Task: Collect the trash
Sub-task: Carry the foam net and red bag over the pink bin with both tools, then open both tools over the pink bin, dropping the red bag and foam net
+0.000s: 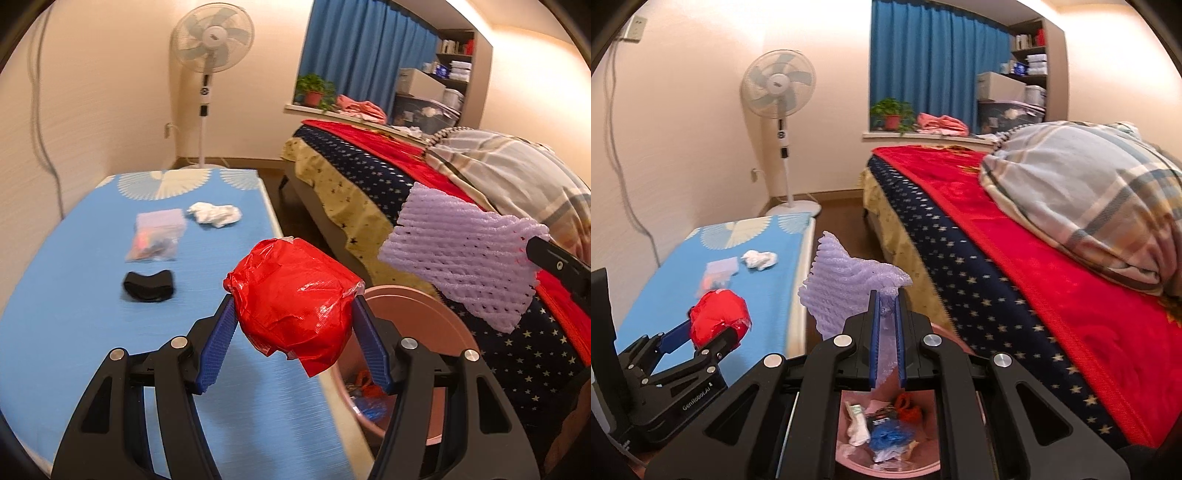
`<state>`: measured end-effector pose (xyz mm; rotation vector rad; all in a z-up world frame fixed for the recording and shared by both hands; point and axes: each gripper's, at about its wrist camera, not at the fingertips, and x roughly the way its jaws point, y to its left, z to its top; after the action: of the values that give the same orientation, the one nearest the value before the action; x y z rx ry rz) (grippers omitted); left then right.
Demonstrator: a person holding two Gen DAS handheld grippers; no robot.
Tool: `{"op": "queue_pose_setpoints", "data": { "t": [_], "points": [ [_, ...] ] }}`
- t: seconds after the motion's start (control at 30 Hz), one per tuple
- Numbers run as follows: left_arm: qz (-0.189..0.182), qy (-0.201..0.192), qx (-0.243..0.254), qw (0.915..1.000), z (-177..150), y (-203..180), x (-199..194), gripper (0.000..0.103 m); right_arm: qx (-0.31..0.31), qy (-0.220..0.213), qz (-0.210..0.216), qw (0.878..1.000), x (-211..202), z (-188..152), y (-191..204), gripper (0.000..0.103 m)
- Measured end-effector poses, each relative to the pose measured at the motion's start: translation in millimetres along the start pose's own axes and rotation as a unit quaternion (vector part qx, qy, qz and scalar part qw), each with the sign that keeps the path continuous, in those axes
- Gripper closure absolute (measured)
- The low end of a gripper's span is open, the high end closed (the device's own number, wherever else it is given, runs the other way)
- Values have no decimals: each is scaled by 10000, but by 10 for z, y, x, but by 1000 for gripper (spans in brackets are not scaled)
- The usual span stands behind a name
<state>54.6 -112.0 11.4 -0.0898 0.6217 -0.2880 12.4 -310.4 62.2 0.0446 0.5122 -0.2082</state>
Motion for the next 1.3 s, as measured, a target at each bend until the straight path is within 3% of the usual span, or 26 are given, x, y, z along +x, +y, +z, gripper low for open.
{"op": "queue_pose_setpoints", "data": {
  "t": [0.3,0.87,1.0,1.1,1.3],
  "points": [
    [-333,108,223,9991,-25,-347,191,41,164,164,-485,9986,90,-31,-254,95],
    [-670,360,340,9965,-92,-625,474,41,271,351,-825,9956,250,-102,-364,95],
    [-875,495,379,9942,-110,-662,526,39,271,423,-853,9951,287,-109,-358,89],
    [-944,595,364,9931,-138,-666,557,37,353,450,-942,9939,294,-120,-380,77],
    [-810,549,297,9948,-135,-559,515,37,349,374,-942,9942,259,-123,-337,74]
  ]
}}
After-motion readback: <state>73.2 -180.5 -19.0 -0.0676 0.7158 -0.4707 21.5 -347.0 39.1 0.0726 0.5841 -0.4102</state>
